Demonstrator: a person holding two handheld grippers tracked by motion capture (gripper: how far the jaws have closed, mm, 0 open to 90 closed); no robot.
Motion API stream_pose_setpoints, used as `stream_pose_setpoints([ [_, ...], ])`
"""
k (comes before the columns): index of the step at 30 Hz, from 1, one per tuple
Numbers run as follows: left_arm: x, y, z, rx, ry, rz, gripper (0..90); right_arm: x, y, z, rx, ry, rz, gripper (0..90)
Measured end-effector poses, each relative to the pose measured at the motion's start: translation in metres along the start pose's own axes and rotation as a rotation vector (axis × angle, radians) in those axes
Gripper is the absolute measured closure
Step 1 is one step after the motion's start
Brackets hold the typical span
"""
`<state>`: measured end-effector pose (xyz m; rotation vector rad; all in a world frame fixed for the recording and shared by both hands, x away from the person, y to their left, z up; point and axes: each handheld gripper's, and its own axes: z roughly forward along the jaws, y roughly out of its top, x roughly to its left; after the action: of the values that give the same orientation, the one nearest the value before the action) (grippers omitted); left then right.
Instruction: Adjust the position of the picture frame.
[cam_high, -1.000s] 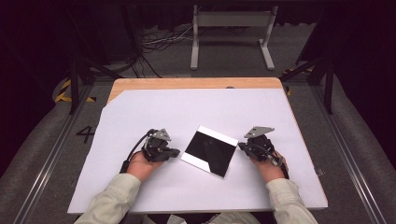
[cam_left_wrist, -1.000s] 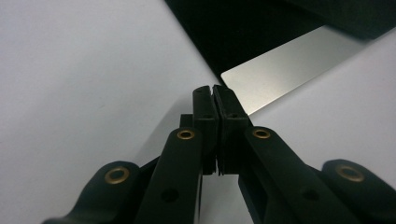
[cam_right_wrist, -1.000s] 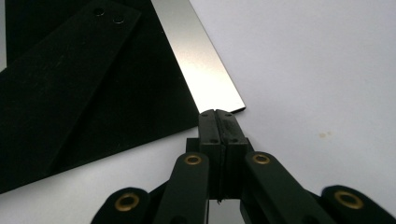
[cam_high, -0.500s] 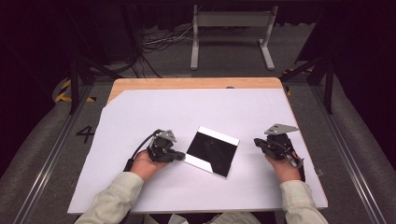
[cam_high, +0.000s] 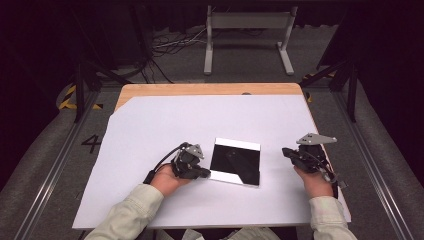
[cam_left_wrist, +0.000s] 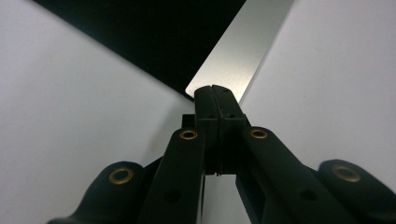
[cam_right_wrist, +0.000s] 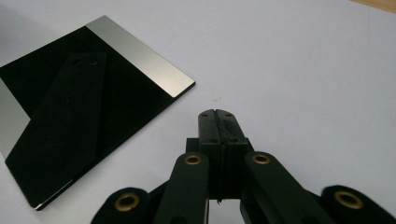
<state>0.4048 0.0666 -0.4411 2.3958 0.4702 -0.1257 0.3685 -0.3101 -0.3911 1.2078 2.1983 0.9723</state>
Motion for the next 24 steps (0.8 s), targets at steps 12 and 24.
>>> stream_pose_setpoints([
  [12,-0.008,0.012,0.013,-0.008,-0.028,0.038,90.0,-0.002,-0.005,-0.008,-0.004,-0.001,0.019,89.6],
  [24,-0.015,0.018,0.022,-0.026,-0.013,0.067,90.0,-0.006,-0.008,-0.017,-0.023,0.020,0.014,89.5],
])
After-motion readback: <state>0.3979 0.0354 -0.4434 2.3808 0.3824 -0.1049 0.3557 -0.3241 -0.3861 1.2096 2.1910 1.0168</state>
